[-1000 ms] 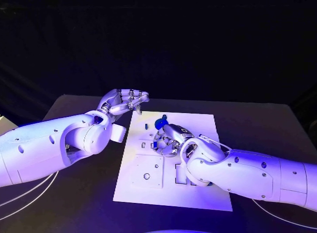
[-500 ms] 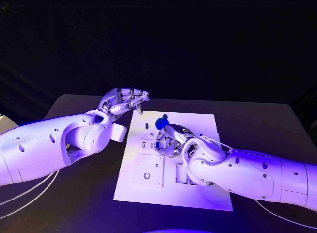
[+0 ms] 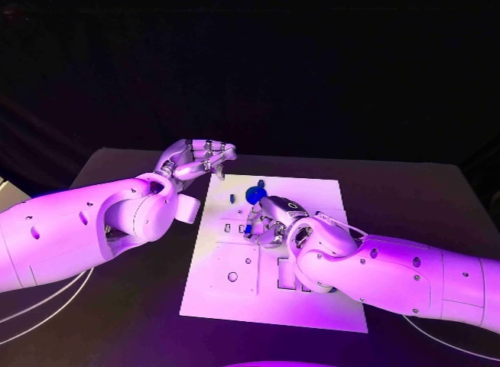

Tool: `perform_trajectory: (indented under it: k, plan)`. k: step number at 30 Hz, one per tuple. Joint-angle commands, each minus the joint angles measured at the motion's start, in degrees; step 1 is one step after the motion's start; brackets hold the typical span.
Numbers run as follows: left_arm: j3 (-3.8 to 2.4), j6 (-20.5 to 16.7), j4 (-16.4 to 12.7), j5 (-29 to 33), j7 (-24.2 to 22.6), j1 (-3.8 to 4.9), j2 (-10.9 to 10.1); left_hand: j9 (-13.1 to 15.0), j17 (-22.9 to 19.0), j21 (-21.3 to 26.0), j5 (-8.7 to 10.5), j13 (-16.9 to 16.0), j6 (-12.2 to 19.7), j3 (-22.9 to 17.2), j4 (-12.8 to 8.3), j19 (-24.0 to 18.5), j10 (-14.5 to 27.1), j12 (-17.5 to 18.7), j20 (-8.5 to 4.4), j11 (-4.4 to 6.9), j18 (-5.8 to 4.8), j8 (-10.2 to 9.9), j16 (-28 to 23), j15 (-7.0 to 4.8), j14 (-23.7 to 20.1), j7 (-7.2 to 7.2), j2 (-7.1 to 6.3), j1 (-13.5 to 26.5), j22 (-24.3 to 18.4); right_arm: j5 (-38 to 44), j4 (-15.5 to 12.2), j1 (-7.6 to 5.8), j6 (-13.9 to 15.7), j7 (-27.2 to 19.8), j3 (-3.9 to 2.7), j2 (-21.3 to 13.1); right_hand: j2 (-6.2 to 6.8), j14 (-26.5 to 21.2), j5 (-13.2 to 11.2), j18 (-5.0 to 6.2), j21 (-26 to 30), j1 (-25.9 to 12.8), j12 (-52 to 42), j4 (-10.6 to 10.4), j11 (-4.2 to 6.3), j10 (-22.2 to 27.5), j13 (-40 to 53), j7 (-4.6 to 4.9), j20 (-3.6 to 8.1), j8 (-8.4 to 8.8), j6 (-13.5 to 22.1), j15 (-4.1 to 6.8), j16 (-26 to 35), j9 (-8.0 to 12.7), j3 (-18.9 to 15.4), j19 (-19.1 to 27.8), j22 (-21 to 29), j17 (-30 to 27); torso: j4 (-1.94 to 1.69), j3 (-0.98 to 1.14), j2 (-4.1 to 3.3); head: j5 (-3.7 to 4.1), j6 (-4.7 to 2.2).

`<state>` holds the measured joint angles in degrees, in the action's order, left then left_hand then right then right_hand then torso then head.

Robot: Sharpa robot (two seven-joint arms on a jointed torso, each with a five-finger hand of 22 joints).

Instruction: Assemble the parts on the task board

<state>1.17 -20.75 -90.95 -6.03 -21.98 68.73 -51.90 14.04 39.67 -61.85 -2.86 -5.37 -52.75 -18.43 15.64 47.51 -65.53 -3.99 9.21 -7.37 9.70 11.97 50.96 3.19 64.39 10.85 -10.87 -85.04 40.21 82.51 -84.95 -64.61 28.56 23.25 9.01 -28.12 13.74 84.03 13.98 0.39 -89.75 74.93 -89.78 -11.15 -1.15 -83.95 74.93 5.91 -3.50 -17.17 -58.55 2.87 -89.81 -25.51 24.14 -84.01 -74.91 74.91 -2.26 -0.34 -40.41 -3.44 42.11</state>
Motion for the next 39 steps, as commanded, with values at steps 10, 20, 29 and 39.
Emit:
perform_trajectory:
  k: [10, 20, 29, 39]
  plan:
    - [-0.04, 1.12, -0.05, -0.3, 0.0, 0.05, 0.0, 0.05, -0.07, -0.24, -0.04, -0.09, 0.12, 0.0, 0.5, -0.3, -0.22, -0.31, 0.1, 0.17, 0.78, -0.19, 0.2, 0.02, -0.22, 0.0, -0.2, 0.21, 0.06, 2.11, -0.02, 0.08, 0.47, -0.68, 0.04, 0.15, 1.06, 5.97, -1.34, -0.39, -0.25, -1.44, 1.93, -1.21, -1.48, -4.4, 13.56, 1.3, -1.03, 1.85, 3.44, -1.51, -0.19, 1.34, -4.24, -5.99, -15.09, 15.09, 0.01, 0.01, 0.04, -0.04, -0.19]
    - [-0.03, 1.02, 0.53, -2.23, 1.46, 0.05, 0.03, 0.08, -0.21, -0.85, -0.04, -0.58, 0.81, 0.73, 0.51, -0.2, -1.05, -1.16, 0.07, 0.29, 0.71, -0.51, 0.83, -0.05, -0.11, 0.02, -0.88, 0.68, 0.62, 2.37, -2.17, 0.08, 4.24, -1.8, 0.05, -1.36, -0.31, 5.97, -9.57, -0.39, -0.25, -0.71, 3.87, -5.54, -2.32, -2.77, 12.09, 2.12, -1.9, 2.32, 6.12, -2.3, -0.19, 2.68, -16.46, -5.99, -15.09, 15.09, 0.08, 0.07, 0.12, -0.15, -0.28]
    - [-0.04, 3.04, 2.67, -11.33, 12.64, 0.05, 0.5, 3.33, 20.98, -10.7, -0.98, -19.68, 4.01, 7.85, 0.63, 10.64, 4.21, -29.16, -0.87, 1.55, -1.6, 6.19, 23.35, -1.01, 10.61, -0.42, 0.77, 3.11, 13.31, -2.63, -8.29, -1.37, 9.32, -8.33, -0.63, -7.5, -0.87, 5.97, -6.99, -0.39, -0.25, 0.15, 3.69, -5.47, -2.33, -2.89, 12.17, 2.12, -1.96, 2.09, 6.08, -2.33, -0.19, 2.93, -17.39, -5.99, -15.09, 15.09, 0.46, 0.11, 0.69, -0.18, -0.23]
    - [-0.27, 18.45, 4.67, -35.41, 36.17, 0.27, 2.32, 7.36, 37.35, -18.35, -0.09, -39.48, 2.07, 6.63, 1.07, 23.16, 1.47, -55.94, -2.6, 3.98, -4.31, 15.94, 33.29, -3.23, 20.51, -3.13, 4.31, 9.89, 26.38, -21.6, -12.56, -6.31, 10.19, -21.42, -1.38, -17.61, -2.47, 5.97, -0.38, -0.39, -0.25, 3.83, 4.31, -5.26, -2.55, -2.33, 11.65, 2.44, -2.06, 2.2, 6.6, -2.48, -0.19, 3.68, -15.19, -5.99, -15.09, 15.09, 0.79, 0.12, 1.71, -0.41, 0.02]
